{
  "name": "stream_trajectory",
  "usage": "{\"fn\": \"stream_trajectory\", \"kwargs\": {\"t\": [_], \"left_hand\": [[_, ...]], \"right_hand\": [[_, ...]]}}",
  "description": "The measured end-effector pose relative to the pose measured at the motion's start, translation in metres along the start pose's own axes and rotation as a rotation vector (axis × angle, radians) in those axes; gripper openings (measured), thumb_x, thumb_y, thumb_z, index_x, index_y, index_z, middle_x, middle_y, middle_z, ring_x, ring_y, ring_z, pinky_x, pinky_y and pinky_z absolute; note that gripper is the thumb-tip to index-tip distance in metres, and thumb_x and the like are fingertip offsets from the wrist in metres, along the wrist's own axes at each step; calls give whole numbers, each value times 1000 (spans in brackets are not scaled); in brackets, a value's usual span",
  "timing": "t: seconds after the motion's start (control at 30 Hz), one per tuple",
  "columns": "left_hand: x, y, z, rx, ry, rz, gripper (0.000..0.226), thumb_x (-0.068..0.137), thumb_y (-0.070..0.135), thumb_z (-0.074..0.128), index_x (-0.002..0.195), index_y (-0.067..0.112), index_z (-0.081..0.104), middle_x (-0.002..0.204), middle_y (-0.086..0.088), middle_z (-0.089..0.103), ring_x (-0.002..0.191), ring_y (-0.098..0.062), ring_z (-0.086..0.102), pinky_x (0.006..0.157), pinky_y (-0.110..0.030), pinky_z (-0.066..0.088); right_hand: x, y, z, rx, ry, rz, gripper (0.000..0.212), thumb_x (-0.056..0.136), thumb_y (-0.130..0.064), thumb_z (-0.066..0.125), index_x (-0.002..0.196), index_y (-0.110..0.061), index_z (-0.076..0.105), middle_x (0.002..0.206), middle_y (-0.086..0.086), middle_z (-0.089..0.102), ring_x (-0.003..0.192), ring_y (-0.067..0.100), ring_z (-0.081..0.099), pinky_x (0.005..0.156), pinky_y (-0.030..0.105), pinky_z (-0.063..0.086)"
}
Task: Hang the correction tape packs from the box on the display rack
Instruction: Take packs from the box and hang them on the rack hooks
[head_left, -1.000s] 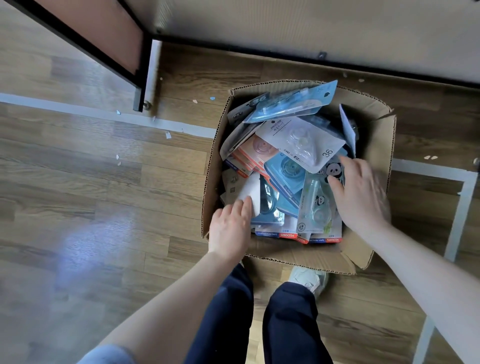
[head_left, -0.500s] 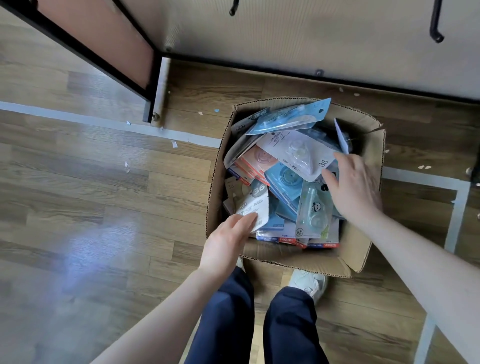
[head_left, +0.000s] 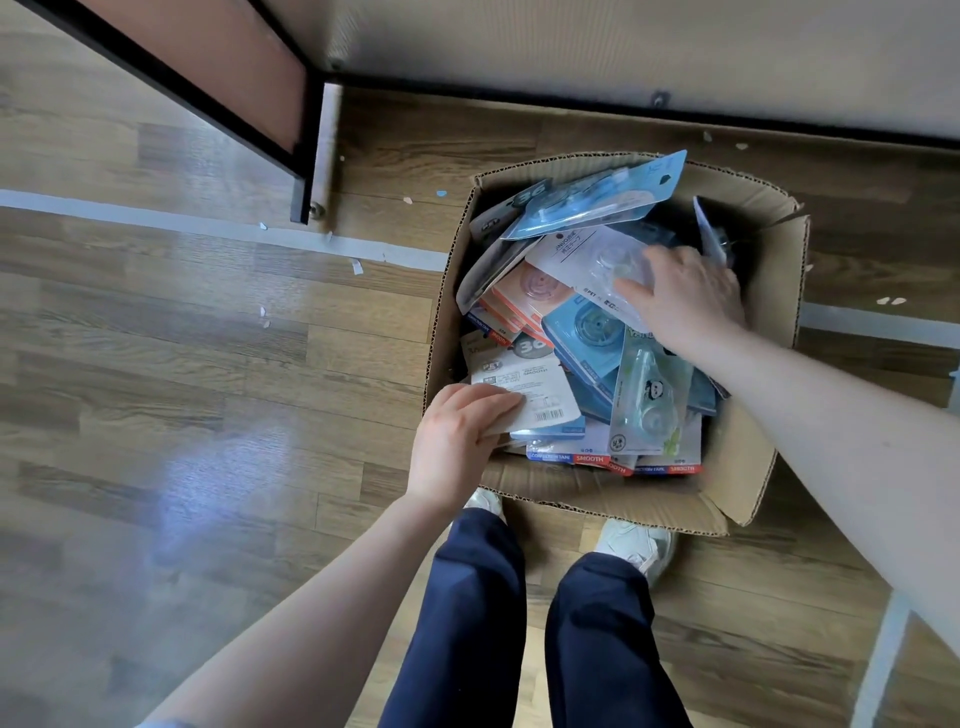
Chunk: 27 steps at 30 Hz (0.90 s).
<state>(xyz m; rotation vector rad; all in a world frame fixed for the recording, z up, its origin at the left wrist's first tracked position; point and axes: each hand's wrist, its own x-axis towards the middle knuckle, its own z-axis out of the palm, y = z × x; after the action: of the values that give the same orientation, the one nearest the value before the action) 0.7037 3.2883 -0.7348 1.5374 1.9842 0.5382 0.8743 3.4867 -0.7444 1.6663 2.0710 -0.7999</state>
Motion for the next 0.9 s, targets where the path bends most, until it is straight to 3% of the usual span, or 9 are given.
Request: {"fn": "stream_trajectory", "kwargs": {"t": [0.27,0.5,0.6,0.67,0.8,0.9], "left_hand": [[2,-1,0,-32,33,-84,28,69,1,66,95,9,76,95,-5,71,92,-14,53,84,-16,39],[14,11,-10,-103,7,-101,21,71,11,75,91,18,77,90,2,70,86,-18,61,79,-26,46],[22,21,-19,-198,35,-145,13,78,24,72,88,19,77,86,11,66,85,-9,60,76,-21,46],[28,28,-24,-304,42,-221,8,81,20,71,84,25,76,81,18,63,81,2,59,73,-12,42],[41,30,-27,-440,96,-396,33,85,11,69,72,42,66,77,17,65,75,5,58,69,-15,42],[49,25,-23,-556,136,-534,24,86,16,69,76,38,68,81,6,70,80,-11,64,76,-33,52]], "right_hand": [[4,-8,4,-72,26,94,75,72,-58,69,124,-10,47,126,23,49,120,37,43,96,41,30],[-33,11,4,110,-40,151,100,62,-49,82,141,-18,28,135,21,37,124,35,35,100,39,32],[-54,25,7,92,-54,135,112,61,-45,84,146,-24,16,129,20,36,120,35,35,97,39,33],[-64,32,9,81,-55,150,116,60,-46,85,147,-28,11,129,19,35,120,34,35,97,39,34],[-65,39,17,113,-36,171,111,65,-55,77,149,-28,11,131,20,36,122,36,37,99,41,32],[-54,34,21,167,-38,175,92,78,-56,65,149,-24,15,134,23,37,124,37,38,99,41,32]]}}
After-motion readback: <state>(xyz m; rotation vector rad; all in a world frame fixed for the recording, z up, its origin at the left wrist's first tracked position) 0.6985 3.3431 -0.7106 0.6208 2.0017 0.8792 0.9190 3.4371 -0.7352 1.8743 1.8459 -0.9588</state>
